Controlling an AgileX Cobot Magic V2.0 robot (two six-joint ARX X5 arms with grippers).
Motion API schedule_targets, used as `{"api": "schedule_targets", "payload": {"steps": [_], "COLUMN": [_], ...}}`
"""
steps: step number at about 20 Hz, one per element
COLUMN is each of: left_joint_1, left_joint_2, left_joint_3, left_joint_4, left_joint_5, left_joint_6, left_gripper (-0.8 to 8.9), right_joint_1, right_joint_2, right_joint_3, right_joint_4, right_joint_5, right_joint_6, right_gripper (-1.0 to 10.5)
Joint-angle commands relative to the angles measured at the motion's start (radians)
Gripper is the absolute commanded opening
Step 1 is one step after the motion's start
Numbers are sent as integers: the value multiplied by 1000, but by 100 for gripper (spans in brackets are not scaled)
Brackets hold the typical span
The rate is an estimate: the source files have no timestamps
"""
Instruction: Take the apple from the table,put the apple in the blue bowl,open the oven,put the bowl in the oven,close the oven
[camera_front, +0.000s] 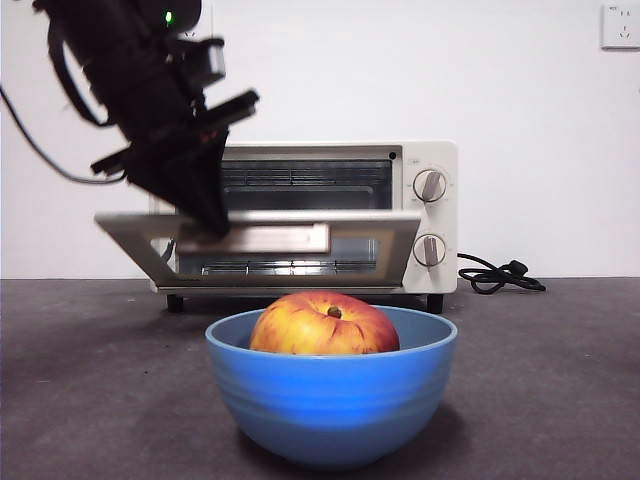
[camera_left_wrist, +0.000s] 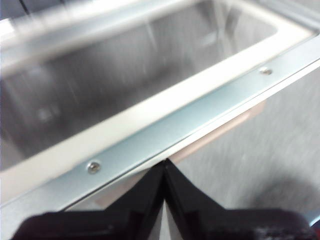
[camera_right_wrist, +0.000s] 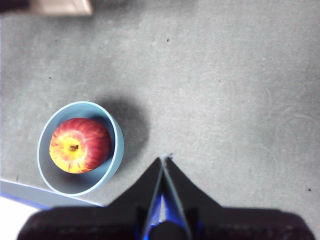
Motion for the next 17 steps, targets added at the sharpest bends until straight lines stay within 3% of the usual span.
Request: {"api": "schedule_targets", "payload": {"steps": [1, 10, 17], "left_joint_1": [-2, -76, -110], "left_joint_2": [5, -13, -248], "left_joint_3": [-25, -69, -68], "left_joint_4": [26, 2, -154], "left_joint_5": [-3, -3, -4], "left_joint_6": [-18, -9, -3], "left_gripper": [-6, -6, -6], "right_joint_1": [-1, -1, 0], "right_joint_2": [0, 14, 166], "right_joint_3": [-8, -8, -8], "right_joint_4": [6, 0, 39], "right_joint_5": [0, 3, -176], "right_joint_6": [-8, -10, -45], "right_gripper": [-11, -11, 3]}}
